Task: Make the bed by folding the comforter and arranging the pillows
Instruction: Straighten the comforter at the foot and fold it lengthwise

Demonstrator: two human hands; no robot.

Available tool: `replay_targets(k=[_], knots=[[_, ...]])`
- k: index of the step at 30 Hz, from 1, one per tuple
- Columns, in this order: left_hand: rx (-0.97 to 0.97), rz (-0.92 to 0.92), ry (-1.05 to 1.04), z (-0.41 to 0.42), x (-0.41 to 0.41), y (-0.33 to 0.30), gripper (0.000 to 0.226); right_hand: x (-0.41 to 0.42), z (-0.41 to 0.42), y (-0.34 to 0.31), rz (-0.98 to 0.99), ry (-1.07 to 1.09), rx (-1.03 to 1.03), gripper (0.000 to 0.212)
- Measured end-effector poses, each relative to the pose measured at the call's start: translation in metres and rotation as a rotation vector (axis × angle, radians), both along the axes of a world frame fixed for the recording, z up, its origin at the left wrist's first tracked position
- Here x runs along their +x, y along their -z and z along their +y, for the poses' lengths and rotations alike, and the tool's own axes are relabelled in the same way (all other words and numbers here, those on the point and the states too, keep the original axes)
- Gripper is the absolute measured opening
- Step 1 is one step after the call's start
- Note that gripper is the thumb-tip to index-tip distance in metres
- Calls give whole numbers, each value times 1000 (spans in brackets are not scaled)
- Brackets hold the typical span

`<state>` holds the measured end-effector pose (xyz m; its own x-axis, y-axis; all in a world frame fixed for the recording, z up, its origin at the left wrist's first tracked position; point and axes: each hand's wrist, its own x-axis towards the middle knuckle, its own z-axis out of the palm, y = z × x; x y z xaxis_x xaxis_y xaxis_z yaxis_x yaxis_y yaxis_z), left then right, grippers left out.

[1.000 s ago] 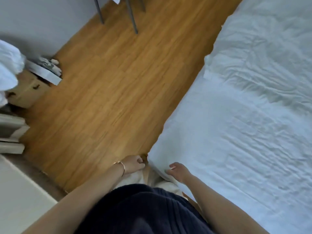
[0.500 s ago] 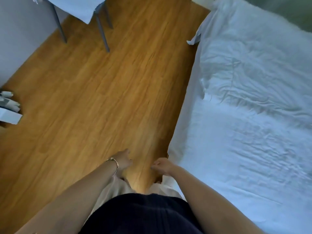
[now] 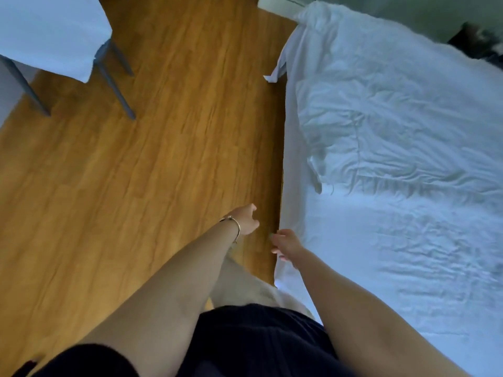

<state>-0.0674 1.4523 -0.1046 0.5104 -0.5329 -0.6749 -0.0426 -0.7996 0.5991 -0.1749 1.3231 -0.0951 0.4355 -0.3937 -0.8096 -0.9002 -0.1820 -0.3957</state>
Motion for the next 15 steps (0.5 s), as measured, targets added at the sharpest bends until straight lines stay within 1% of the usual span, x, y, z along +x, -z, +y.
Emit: replay_targets(k=[3, 5, 6, 8, 9, 11, 13, 15], knots=[[-2, -7, 31, -39, 41, 10, 46, 34, -35, 15, -31, 108, 25, 42], [16, 11, 97, -62, 67, 10, 46, 63, -67, 21, -41, 203, 48, 55], [9, 12, 149, -75, 81, 11, 48, 79, -84, 22, -66, 289, 40, 59], [-11, 7, 246, -105, 116, 10, 52, 106, -118, 26, -131, 433, -56, 66], [-23, -25, 284, -122, 136, 10, 54, 117, -133, 26, -155, 486, -98, 68], [-41, -98, 316, -157, 170, 9, 54, 131, -150, 21, -192, 583, -143, 70], [-45, -100, 299, -191, 194, 8, 54, 140, -159, 17, -207, 654, -164, 75], [-74, -105, 375, -230, 219, 9, 55, 148, -170, 22, -179, 729, -207, 85]])
